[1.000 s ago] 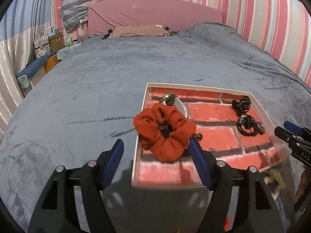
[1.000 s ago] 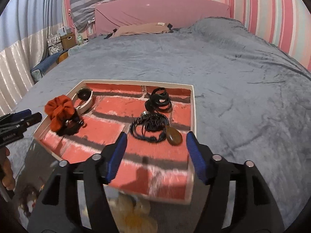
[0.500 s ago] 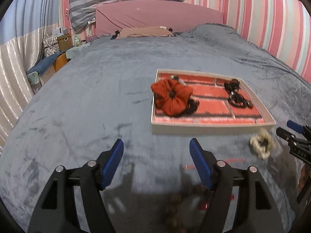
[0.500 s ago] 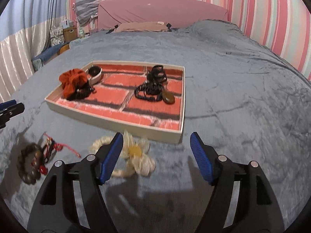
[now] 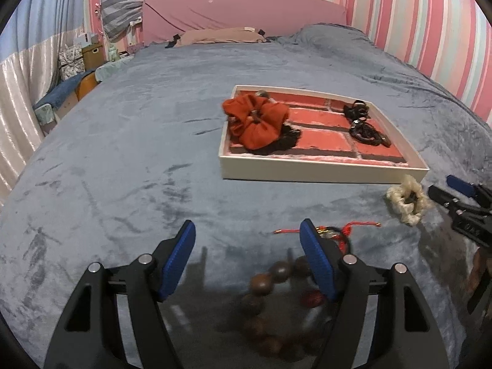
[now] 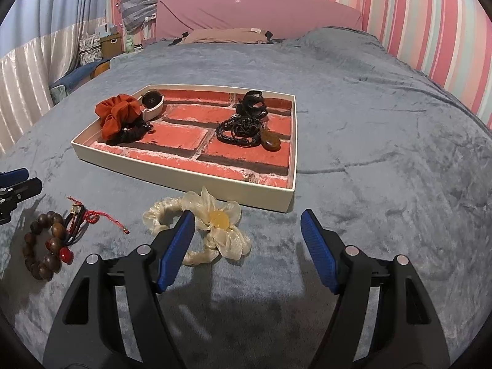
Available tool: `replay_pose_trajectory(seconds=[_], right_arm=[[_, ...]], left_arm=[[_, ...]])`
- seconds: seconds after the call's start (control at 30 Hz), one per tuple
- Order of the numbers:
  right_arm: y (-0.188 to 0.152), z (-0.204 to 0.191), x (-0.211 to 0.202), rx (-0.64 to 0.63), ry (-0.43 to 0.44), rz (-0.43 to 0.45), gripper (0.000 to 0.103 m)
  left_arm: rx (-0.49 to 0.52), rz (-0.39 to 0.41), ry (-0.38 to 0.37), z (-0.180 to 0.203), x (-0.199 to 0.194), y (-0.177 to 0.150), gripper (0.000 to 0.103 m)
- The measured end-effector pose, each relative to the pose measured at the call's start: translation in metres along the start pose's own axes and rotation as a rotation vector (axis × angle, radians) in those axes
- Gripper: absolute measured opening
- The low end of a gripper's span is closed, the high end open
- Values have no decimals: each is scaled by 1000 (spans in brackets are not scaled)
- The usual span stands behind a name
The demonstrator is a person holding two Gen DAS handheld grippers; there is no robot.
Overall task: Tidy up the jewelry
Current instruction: 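Withdraw both tools from the tray toward the remaining jewelry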
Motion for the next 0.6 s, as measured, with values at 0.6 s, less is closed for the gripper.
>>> replay_pose_trajectory(seconds=[0.6], right_arm=[[-8,2,19,22,66,-21,59]], left_arm=[[151,7,-7,81,11,-19,55]])
Point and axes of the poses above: each gripper's, at about its wrist camera, not at the fingertips, and x roughly the way its jaws point, z to its right, y to its top, the point moved 5 cm from there along x, roughly the way its jaws point, and after that the axes turned 2 degrees about x, right-handed, at the moved point
